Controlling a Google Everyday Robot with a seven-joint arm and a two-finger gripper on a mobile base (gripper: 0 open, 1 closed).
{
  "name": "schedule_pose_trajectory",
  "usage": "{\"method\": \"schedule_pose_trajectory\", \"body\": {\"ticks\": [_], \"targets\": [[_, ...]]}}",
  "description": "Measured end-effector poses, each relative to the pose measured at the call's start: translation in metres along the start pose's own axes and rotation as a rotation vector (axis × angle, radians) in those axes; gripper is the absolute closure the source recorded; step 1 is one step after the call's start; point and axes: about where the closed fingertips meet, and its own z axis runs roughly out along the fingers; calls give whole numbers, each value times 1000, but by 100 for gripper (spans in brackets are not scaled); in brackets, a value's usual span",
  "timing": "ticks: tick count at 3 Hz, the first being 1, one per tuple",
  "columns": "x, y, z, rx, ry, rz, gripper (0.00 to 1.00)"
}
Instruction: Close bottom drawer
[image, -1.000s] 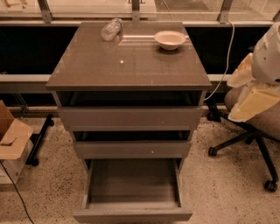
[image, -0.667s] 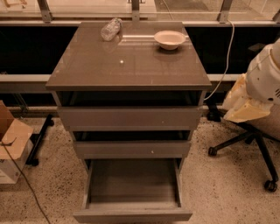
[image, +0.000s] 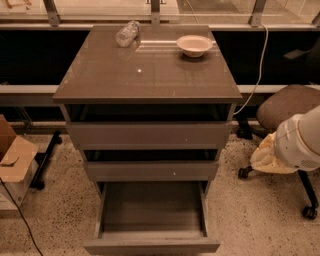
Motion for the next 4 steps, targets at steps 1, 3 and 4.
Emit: {"method": "schedule_pose_trajectory", "body": {"ticks": [1, 3, 4], "targets": [[26, 2, 29, 43, -32, 4, 100], [29, 21, 77, 15, -112, -10, 100], [29, 21, 77, 15, -112, -10, 100]]}}
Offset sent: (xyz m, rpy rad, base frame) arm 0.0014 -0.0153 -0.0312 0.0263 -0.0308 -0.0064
